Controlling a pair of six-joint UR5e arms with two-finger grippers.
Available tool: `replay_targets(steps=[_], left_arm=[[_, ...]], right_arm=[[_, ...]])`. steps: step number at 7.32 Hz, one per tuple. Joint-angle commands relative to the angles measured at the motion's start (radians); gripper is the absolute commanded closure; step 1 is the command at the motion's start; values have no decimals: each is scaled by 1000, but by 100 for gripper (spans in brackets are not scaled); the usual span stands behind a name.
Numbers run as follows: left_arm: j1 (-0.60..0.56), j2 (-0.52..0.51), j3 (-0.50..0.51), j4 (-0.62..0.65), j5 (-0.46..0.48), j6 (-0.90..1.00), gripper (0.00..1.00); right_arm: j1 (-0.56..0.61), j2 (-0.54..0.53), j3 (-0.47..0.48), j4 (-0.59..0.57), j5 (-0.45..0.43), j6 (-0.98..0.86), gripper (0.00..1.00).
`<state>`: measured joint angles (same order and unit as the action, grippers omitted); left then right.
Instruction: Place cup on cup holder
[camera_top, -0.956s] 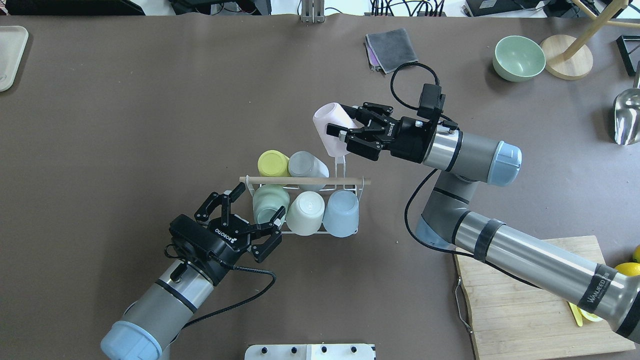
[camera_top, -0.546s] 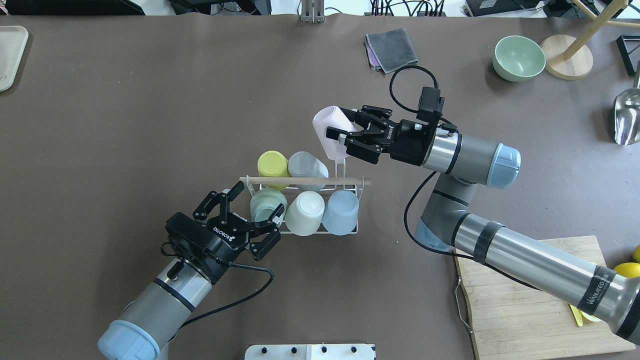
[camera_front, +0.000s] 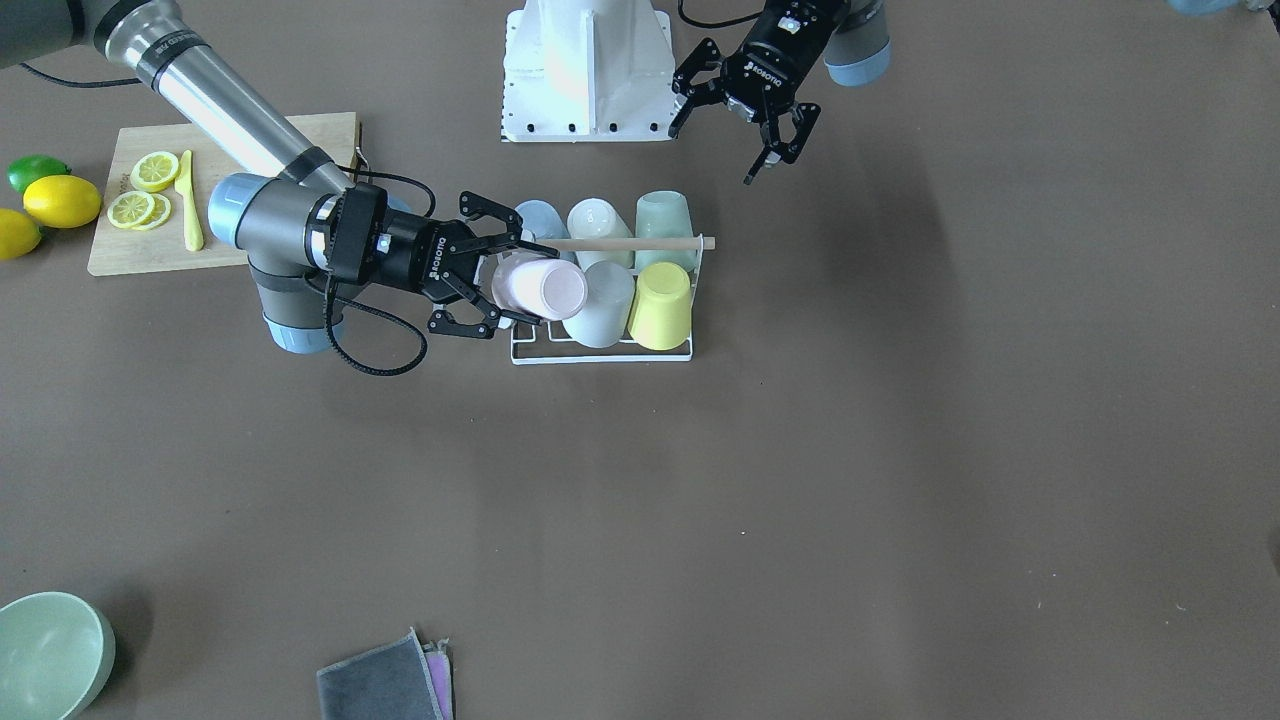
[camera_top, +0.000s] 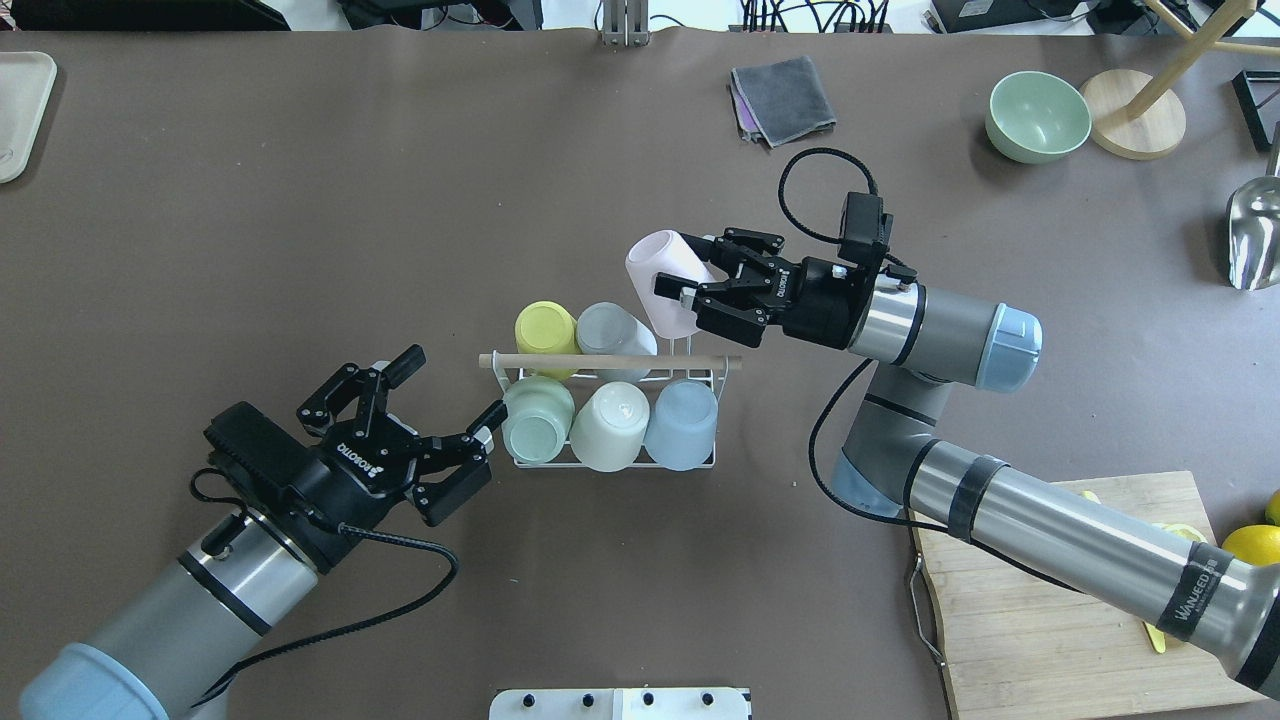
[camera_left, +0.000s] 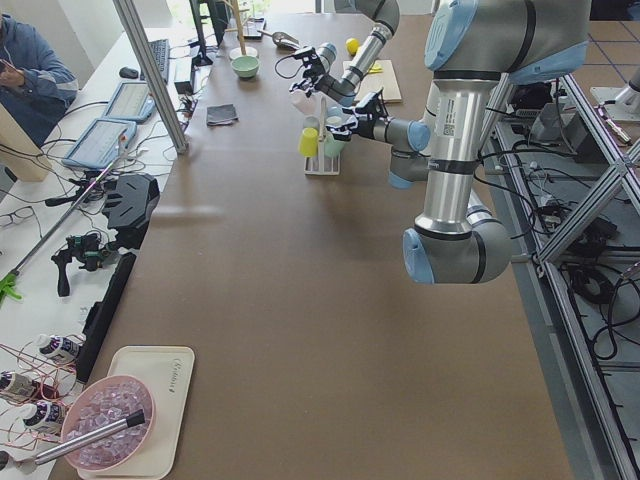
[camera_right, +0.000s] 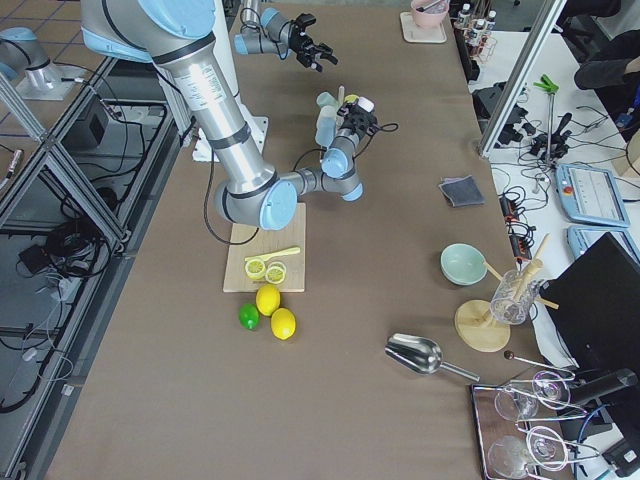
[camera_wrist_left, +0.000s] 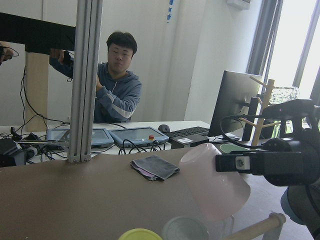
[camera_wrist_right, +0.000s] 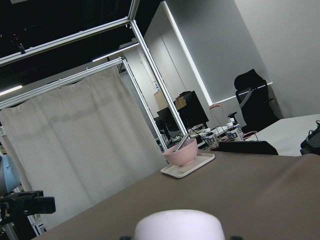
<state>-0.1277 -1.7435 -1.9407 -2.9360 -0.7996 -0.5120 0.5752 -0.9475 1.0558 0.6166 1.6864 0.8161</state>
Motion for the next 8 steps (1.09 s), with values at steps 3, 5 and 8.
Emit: replay_targets(steps=[3,5,8], left_arm=[[-399,70,-30,361,-559,-73,2],[-670,108,6,559,-923,-149,2],[-1033,111,185,921,-1357,-160,2]], right_arm=[[-18,-14,0,29,-1,0,100],[-20,-25,0,29,1,0,100],[-20,-30,-8,41,-1,0,100]])
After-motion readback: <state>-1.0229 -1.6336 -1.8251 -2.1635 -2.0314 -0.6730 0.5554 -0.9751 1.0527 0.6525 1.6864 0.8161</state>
